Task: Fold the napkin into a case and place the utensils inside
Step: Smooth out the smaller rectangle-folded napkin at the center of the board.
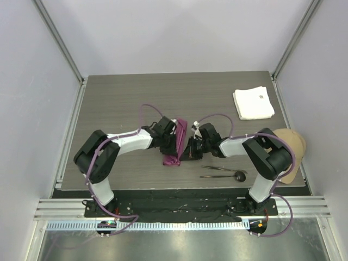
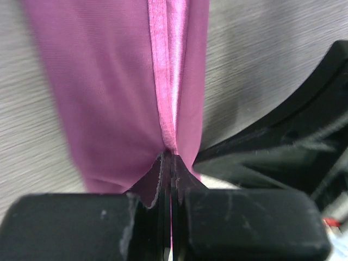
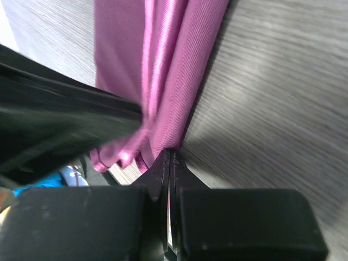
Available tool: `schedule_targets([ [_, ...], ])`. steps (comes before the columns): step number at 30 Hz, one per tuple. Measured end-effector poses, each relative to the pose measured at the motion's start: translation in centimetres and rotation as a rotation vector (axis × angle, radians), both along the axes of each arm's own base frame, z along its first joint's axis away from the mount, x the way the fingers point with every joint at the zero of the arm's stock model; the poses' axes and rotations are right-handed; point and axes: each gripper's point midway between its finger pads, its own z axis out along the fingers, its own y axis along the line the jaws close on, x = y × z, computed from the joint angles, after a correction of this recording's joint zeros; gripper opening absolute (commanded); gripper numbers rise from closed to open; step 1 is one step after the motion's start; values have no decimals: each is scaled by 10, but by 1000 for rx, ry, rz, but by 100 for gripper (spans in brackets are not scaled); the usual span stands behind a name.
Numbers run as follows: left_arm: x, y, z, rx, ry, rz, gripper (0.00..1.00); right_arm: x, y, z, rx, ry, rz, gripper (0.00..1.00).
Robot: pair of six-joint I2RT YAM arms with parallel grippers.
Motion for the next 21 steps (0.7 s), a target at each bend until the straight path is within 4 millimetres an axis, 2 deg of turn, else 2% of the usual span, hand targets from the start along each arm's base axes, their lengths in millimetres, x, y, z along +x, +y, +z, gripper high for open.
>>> schedule_targets([
  [2,-4,-9,-8,-11,19,-7,0,0,3,-1,22,6,-2,1],
  [4,-4,-19,-7,-35,7,-12,0,0,4,0,35,9,-7,1],
  [8,1,-26,-6,-65,-13,4,0,0,4,0,40,11,-12,1],
  [16,0,-19,-3,-7,-43,-1,2,0,1,0,20,2,-17,1],
  [18,0,-15,1,15,-51,-4,5,0,-3,1,2,-3,-21,1],
  [21,2,-11,17,31,-74,-14,9,3,-15,8,-32,-17,-46,8],
])
